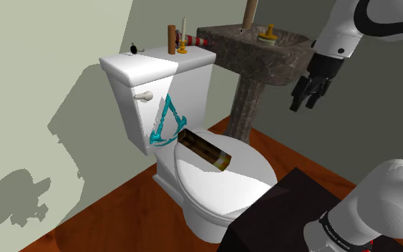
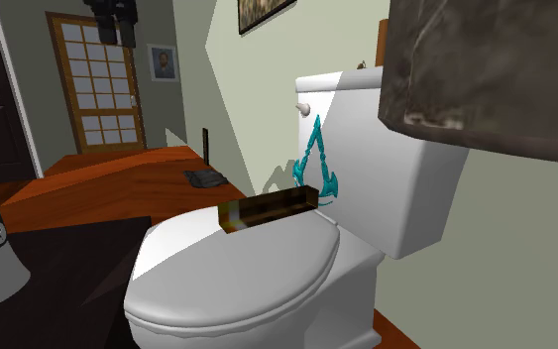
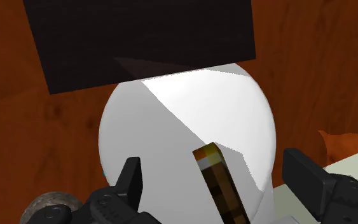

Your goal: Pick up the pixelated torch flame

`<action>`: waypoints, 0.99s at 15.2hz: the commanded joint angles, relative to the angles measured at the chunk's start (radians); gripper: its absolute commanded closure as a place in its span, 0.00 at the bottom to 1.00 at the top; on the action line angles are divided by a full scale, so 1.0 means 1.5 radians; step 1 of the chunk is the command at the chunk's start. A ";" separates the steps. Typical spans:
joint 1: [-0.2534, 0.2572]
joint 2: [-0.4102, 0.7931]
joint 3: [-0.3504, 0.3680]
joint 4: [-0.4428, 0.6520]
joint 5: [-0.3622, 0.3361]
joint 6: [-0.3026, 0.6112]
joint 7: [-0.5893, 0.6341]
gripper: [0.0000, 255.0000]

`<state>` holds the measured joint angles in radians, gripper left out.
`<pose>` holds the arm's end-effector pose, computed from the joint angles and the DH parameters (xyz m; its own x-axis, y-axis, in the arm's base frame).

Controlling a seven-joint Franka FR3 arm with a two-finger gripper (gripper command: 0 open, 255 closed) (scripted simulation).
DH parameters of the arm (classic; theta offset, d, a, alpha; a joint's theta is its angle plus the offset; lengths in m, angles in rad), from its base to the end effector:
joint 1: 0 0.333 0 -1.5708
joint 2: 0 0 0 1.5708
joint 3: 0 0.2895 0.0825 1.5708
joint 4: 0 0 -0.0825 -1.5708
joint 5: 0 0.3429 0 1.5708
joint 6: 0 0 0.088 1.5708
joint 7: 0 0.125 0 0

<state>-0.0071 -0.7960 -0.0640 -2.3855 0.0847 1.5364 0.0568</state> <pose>0.2764 -0.0131 0.5415 0.9928 -0.1026 -0.0611 -0.1096 -0.9859 -0.1268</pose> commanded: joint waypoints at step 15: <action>0.032 0.271 0.068 -0.031 0.009 0.313 0.027 0.00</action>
<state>0.0360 -0.4202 0.0283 -2.4301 0.0975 1.9715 0.0897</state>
